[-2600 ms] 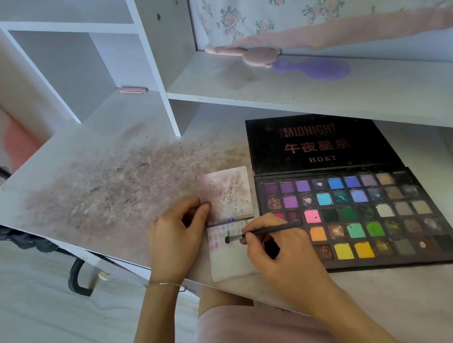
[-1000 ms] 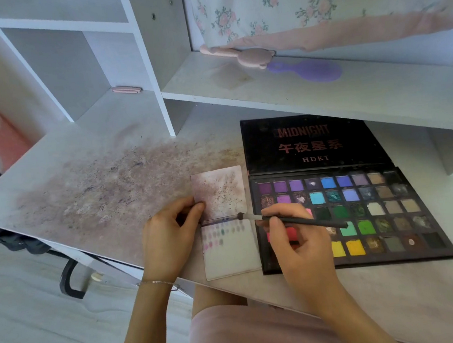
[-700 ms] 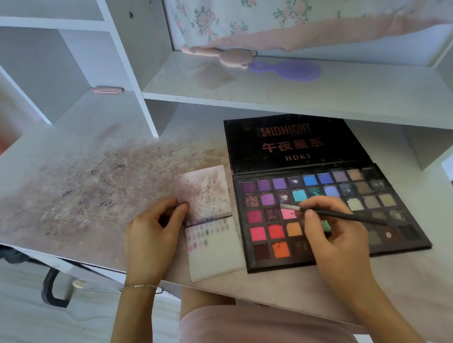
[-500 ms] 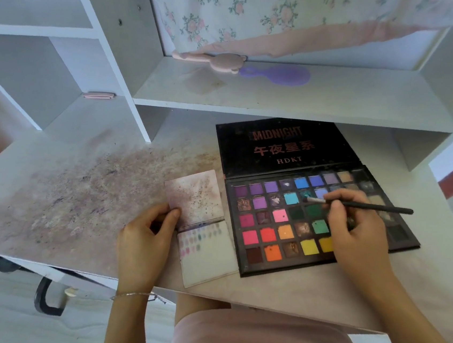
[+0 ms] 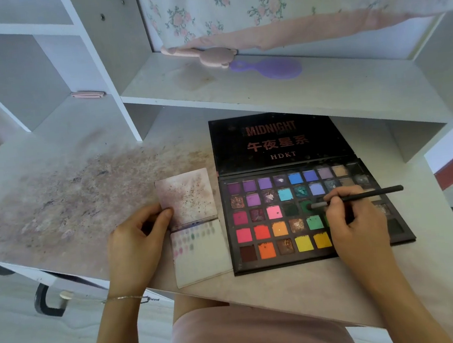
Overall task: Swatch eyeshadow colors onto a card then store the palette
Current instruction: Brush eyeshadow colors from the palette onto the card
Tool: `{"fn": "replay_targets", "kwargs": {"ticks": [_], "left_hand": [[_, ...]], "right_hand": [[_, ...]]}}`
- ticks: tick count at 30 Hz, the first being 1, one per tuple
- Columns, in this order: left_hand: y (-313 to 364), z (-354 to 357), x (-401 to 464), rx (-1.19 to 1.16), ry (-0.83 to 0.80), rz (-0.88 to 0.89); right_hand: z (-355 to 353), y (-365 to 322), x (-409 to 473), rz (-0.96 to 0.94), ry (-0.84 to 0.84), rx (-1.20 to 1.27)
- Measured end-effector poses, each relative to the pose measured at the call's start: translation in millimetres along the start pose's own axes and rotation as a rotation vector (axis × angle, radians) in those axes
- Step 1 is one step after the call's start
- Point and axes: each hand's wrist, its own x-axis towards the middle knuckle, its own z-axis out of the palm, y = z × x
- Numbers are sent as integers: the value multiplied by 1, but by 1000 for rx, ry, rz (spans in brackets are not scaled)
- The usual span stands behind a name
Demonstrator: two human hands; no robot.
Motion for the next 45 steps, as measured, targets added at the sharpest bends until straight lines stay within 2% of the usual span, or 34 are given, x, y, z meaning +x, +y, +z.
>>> {"fn": "replay_targets", "kwargs": {"ticks": [20, 26, 32, 45], "left_hand": [[-1, 0, 0, -3, 13, 7], [-2, 0, 1, -23, -3, 16], [-1, 0, 1, -22, -25, -19], [-3, -2, 1, -9, -32, 29]], "right_hand": [[4, -16, -5, -19, 28, 61], [27, -39, -14, -91, -103, 118], [60, -59, -27, -110, -333, 188], [82, -64, -28, -166, -453, 141]]}}
